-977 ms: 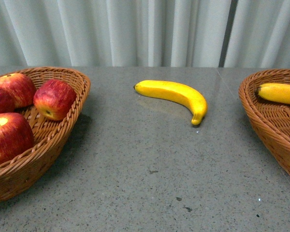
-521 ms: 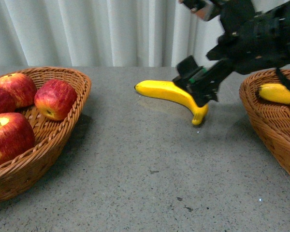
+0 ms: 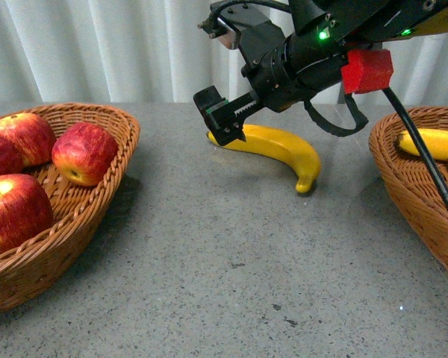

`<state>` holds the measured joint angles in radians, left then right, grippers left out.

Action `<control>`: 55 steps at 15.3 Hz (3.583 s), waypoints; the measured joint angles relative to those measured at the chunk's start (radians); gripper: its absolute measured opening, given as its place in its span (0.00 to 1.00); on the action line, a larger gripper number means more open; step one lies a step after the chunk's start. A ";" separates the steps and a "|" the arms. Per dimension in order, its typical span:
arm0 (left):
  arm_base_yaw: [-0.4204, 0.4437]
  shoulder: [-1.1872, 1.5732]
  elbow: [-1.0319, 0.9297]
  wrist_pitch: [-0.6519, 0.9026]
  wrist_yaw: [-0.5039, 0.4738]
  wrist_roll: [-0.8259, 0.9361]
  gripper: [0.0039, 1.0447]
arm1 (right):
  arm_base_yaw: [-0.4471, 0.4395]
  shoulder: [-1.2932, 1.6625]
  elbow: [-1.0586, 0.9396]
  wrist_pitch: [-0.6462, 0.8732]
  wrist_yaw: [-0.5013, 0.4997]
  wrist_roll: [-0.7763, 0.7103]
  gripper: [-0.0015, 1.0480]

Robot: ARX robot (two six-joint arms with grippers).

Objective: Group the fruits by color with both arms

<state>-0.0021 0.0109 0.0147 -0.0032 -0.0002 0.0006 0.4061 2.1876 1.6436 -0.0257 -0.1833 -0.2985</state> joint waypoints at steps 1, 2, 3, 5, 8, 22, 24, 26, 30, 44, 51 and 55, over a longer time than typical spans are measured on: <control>0.000 0.000 0.000 0.000 0.000 0.000 0.94 | 0.001 0.061 0.068 -0.011 0.032 0.081 0.94; 0.000 0.000 0.000 0.000 0.000 0.000 0.94 | 0.001 0.075 0.087 -0.011 0.031 0.096 0.94; 0.000 0.000 0.000 0.000 0.000 0.000 0.94 | 0.001 0.084 0.103 -0.004 0.029 0.106 0.94; 0.000 0.000 0.000 0.000 0.000 0.000 0.94 | 0.002 0.110 0.122 -0.010 0.025 0.077 0.94; 0.000 0.000 0.000 0.000 0.000 0.000 0.94 | -0.008 0.153 0.160 -0.052 0.021 0.007 0.94; 0.000 0.000 0.000 0.000 0.000 0.000 0.94 | -0.048 0.183 0.175 -0.092 0.084 -0.040 0.47; 0.000 0.000 0.000 0.000 0.000 0.000 0.94 | -0.063 0.106 0.119 -0.002 0.066 0.025 0.31; 0.000 0.000 0.000 0.000 0.000 0.000 0.94 | -0.109 -0.068 0.015 0.105 0.029 0.105 0.31; 0.000 0.000 0.000 0.000 0.000 0.000 0.94 | -0.311 -0.486 -0.364 0.162 -0.024 -0.063 0.31; 0.000 0.000 0.000 0.000 0.000 0.000 0.94 | -0.530 -1.046 -0.808 0.097 -0.394 -0.129 0.94; 0.000 0.000 0.000 0.000 -0.002 0.000 0.94 | -0.411 -1.968 -1.418 -0.043 0.183 0.280 0.21; 0.000 0.000 0.000 0.000 0.000 0.000 0.94 | -0.412 -2.063 -1.500 -0.009 0.183 0.287 0.02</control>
<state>-0.0021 0.0109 0.0147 -0.0032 -0.0006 0.0006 -0.0055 0.1249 0.1432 -0.0345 0.0002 -0.0113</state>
